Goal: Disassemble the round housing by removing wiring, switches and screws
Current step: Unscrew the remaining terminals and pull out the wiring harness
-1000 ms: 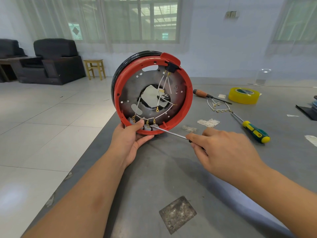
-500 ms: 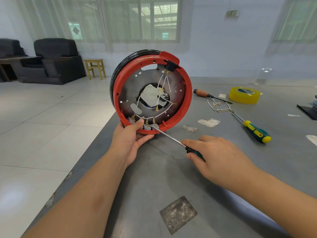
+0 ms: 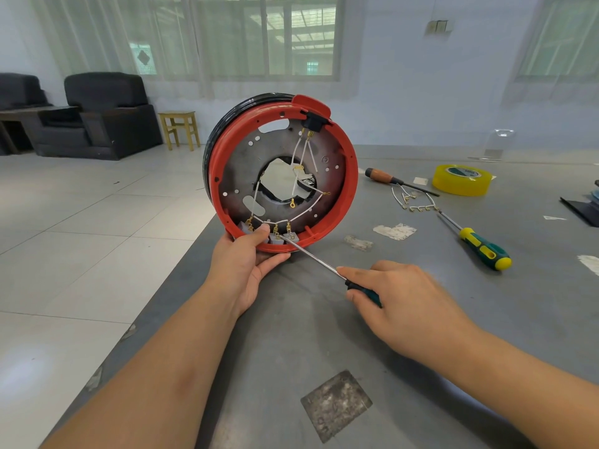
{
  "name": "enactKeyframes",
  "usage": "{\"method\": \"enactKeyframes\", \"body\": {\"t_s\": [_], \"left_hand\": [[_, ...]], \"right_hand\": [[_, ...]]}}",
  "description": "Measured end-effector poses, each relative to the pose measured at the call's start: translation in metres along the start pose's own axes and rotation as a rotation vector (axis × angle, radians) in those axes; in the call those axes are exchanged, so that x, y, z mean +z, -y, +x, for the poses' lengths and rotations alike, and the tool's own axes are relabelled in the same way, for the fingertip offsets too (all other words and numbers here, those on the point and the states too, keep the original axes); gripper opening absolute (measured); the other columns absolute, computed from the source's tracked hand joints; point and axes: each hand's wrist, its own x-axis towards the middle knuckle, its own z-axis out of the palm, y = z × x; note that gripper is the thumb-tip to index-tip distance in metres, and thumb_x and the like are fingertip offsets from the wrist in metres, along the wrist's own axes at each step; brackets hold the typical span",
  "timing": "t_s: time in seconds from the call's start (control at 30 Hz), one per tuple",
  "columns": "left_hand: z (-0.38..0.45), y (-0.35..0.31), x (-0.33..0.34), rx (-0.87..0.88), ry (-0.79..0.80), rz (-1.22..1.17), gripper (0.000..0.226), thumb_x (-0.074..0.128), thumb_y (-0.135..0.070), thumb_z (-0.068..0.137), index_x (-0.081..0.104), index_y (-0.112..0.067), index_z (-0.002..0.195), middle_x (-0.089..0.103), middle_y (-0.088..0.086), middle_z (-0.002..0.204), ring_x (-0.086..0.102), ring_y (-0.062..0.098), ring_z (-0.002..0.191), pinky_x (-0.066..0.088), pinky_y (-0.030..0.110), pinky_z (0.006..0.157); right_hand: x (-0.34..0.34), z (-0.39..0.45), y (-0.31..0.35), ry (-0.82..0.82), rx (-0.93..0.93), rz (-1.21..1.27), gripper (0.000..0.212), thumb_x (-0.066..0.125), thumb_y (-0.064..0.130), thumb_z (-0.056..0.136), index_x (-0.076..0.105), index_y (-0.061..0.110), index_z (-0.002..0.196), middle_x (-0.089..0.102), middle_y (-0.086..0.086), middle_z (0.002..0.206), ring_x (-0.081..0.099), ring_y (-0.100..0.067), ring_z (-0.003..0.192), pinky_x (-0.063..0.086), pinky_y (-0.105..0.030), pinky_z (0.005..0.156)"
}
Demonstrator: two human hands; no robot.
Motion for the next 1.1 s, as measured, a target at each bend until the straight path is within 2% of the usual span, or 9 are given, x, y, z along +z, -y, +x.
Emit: {"method": "enactKeyframes", "body": {"t_s": [0.3, 0.47, 0.6, 0.7, 0.77, 0.9, 1.1], "left_hand": [[-0.001, -0.001, 0.002, -0.005, -0.019, -0.008, 0.025, 0.064, -0.003, 0.101, 0.06, -0.008, 0.125, 0.078, 0.019, 0.104, 0.08, 0.036, 0.087, 0.066, 0.053, 0.075], [-0.001, -0.001, 0.002, -0.008, -0.02, -0.013, 0.019, 0.063, -0.002, 0.101, 0.062, -0.009, 0.12, 0.08, 0.015, 0.093, 0.08, 0.035, 0.086, 0.067, 0.05, 0.071], [-0.001, -0.001, 0.002, -0.011, -0.015, -0.019, 0.023, 0.063, -0.002, 0.101, 0.062, -0.007, 0.124, 0.079, 0.018, 0.103, 0.079, 0.037, 0.091, 0.066, 0.051, 0.073], [-0.001, -0.001, 0.0, -0.011, -0.009, -0.027, 0.022, 0.063, -0.002, 0.101, 0.061, -0.006, 0.123, 0.08, 0.017, 0.099, 0.079, 0.037, 0.091, 0.066, 0.05, 0.073], [-0.001, 0.0, 0.0, -0.017, -0.006, -0.038, 0.022, 0.063, -0.002, 0.102, 0.062, -0.006, 0.123, 0.08, 0.016, 0.096, 0.079, 0.036, 0.091, 0.066, 0.049, 0.072], [-0.003, 0.0, 0.001, -0.031, -0.006, -0.083, 0.028, 0.065, -0.003, 0.101, 0.062, -0.003, 0.128, 0.079, 0.018, 0.106, 0.078, 0.038, 0.096, 0.066, 0.048, 0.071], [-0.002, -0.001, -0.001, -0.033, -0.008, -0.071, 0.027, 0.065, -0.003, 0.1, 0.061, -0.004, 0.127, 0.078, 0.02, 0.109, 0.078, 0.039, 0.096, 0.066, 0.05, 0.074]], "right_hand": [[0.004, -0.004, 0.003, -0.011, 0.018, 0.018, 0.044, 0.04, 0.046, 0.103, 0.043, 0.046, 0.147, 0.058, 0.008, 0.101, 0.061, -0.019, 0.086, 0.054, -0.037, 0.073], [0.006, -0.005, 0.005, -0.019, 0.024, 0.024, 0.044, 0.04, 0.046, 0.103, 0.043, 0.046, 0.147, 0.056, 0.008, 0.099, 0.061, -0.02, 0.087, 0.053, -0.035, 0.072], [0.007, -0.005, 0.005, -0.03, 0.02, 0.026, 0.044, 0.041, 0.045, 0.103, 0.044, 0.045, 0.146, 0.055, 0.009, 0.095, 0.061, -0.018, 0.085, 0.049, -0.032, 0.069], [0.008, -0.005, 0.003, -0.036, 0.015, 0.04, 0.042, 0.043, 0.045, 0.102, 0.048, 0.045, 0.144, 0.057, 0.01, 0.094, 0.06, -0.015, 0.084, 0.047, -0.03, 0.068], [0.009, -0.004, 0.002, -0.048, 0.024, 0.089, 0.039, 0.046, 0.044, 0.102, 0.054, 0.044, 0.139, 0.059, 0.01, 0.091, 0.057, -0.011, 0.083, 0.045, -0.027, 0.068], [0.011, -0.001, 0.001, -0.064, 0.054, 0.183, 0.036, 0.05, 0.043, 0.1, 0.058, 0.046, 0.135, 0.062, 0.01, 0.087, 0.053, -0.002, 0.079, 0.034, -0.011, 0.064], [0.005, 0.001, -0.005, -0.03, 0.069, 0.136, 0.038, 0.05, 0.046, 0.099, 0.058, 0.05, 0.135, 0.062, 0.012, 0.09, 0.051, -0.005, 0.079, 0.033, -0.016, 0.062]]}}
